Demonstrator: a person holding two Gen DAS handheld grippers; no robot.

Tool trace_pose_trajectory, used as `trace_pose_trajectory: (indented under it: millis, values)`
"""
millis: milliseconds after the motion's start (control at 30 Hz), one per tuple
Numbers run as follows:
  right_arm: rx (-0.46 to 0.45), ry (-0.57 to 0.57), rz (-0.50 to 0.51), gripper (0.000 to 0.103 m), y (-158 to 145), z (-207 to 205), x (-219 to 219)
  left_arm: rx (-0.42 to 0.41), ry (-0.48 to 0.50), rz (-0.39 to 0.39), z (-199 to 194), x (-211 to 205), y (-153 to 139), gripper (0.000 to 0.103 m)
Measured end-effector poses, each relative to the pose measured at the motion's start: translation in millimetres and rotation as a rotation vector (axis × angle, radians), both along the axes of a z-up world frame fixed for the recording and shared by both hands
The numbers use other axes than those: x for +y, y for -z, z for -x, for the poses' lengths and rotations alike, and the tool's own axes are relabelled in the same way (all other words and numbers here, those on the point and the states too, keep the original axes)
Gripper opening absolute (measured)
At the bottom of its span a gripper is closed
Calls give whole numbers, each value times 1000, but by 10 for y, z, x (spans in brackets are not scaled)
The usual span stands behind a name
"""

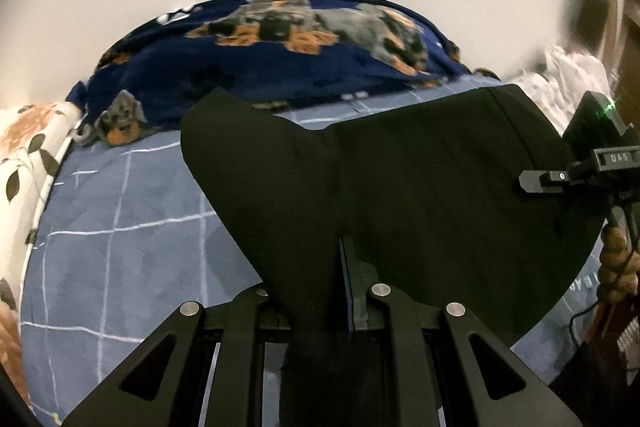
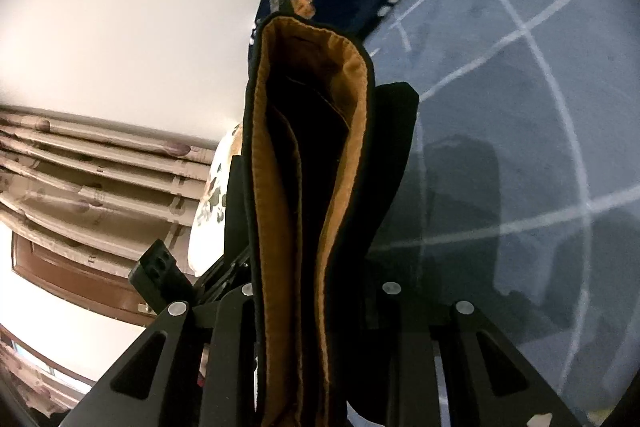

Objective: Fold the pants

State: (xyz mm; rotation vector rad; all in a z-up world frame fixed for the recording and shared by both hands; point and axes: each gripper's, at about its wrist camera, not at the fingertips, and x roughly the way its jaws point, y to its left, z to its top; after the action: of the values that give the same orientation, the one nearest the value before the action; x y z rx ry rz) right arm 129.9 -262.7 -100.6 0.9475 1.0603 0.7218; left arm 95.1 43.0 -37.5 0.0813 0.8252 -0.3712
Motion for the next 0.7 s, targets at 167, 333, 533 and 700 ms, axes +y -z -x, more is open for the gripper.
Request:
trace_pose_trajectory:
  millis: [167,333,533,700]
  values:
    - [-9,-20,-14,23,12,-280,154,-16,-38,-7,-256,173,-13,16]
    - [-19,-28,-25,23,36,-576,288,-24,-76,-1,-535,315,2,16]
    - [-24,-28,-30,23,101,-873,400,-30,-98,-11,-906,408,31,16]
    - [-21,-31,-24,23,171,-1050,460,-23,-113,-15,-1121,454,105,16]
